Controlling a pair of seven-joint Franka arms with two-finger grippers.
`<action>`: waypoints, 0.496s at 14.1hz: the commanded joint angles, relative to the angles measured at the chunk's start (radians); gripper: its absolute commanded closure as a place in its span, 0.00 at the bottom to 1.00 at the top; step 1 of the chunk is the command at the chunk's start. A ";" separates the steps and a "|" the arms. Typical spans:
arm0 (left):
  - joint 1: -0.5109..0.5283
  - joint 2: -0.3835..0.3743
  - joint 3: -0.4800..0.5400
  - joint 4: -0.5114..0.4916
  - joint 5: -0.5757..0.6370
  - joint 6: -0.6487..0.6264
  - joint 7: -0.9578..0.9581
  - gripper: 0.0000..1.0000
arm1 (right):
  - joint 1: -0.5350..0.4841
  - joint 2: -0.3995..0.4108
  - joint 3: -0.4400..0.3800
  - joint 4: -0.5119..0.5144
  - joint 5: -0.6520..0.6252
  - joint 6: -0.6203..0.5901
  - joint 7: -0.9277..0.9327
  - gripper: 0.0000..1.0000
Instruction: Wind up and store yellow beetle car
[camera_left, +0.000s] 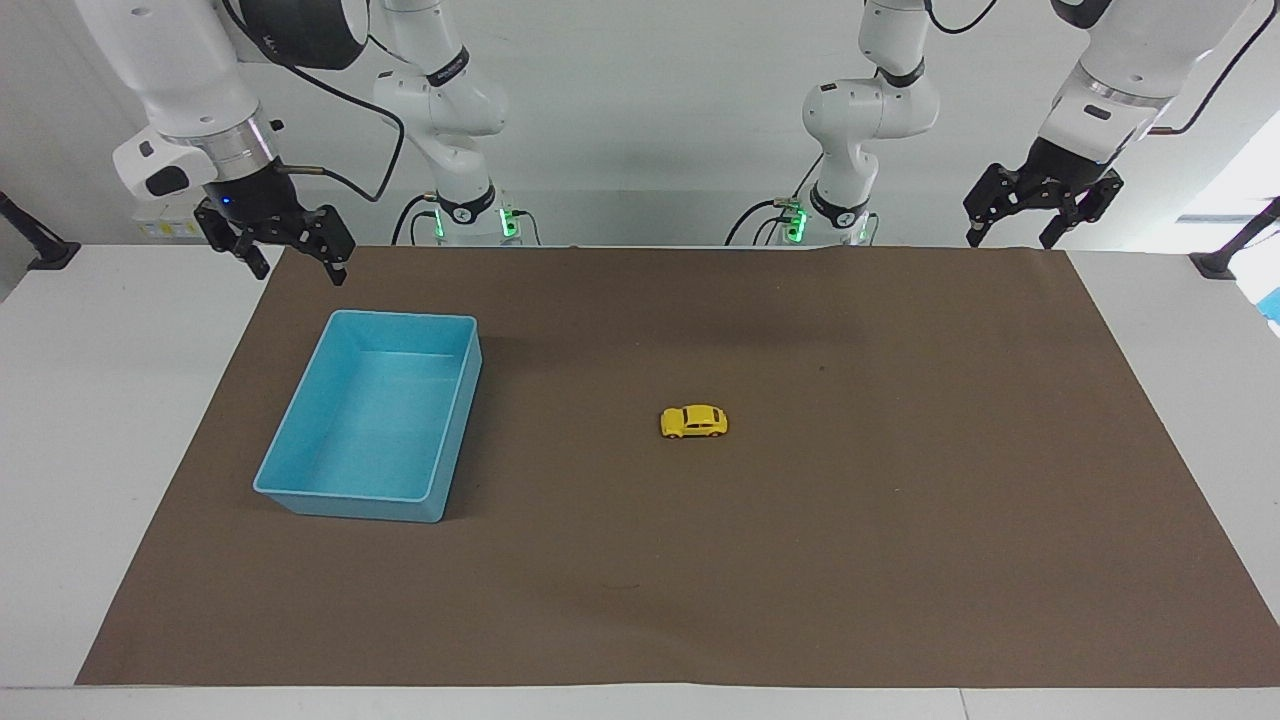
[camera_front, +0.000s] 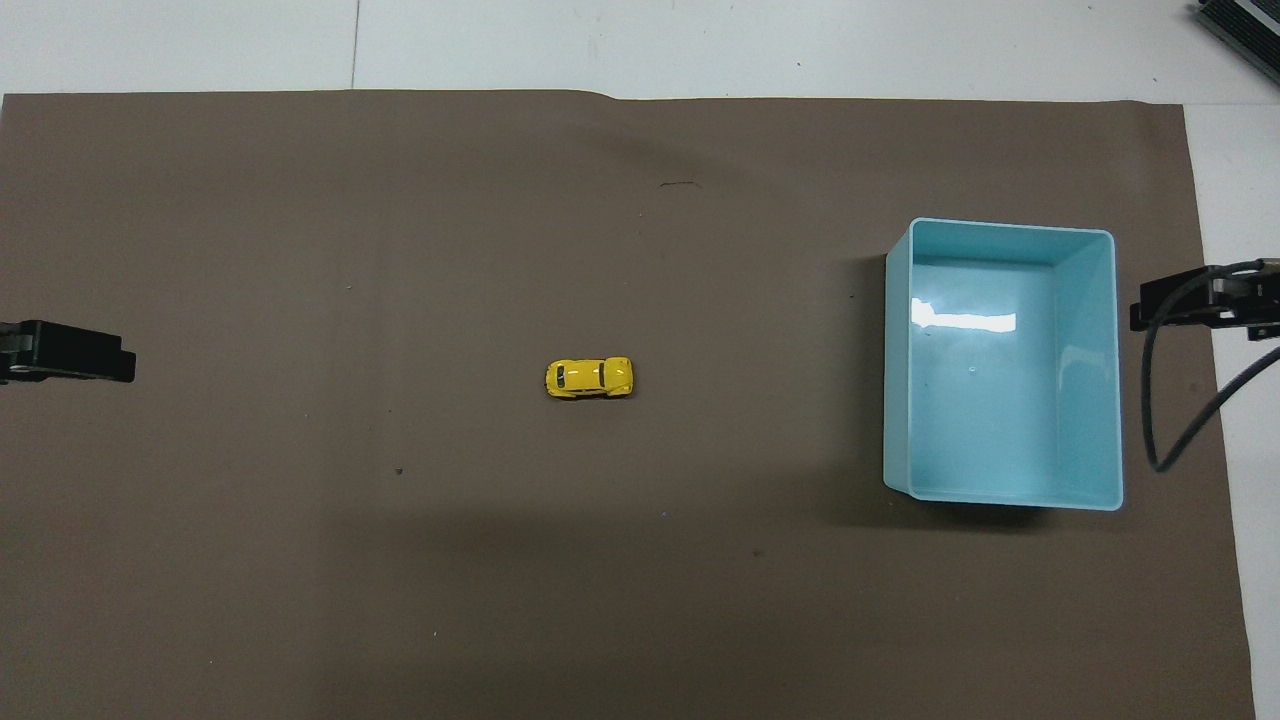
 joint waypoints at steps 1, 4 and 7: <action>0.005 -0.014 0.002 -0.010 -0.015 -0.010 0.017 0.00 | -0.009 -0.022 0.004 -0.023 0.020 -0.004 -0.015 0.00; 0.005 -0.014 0.002 -0.009 -0.015 -0.006 0.017 0.00 | -0.009 -0.022 0.004 -0.023 0.020 -0.004 -0.015 0.00; 0.005 -0.014 0.002 -0.009 -0.015 -0.004 0.016 0.00 | -0.009 -0.022 0.004 -0.023 0.020 -0.004 -0.015 0.00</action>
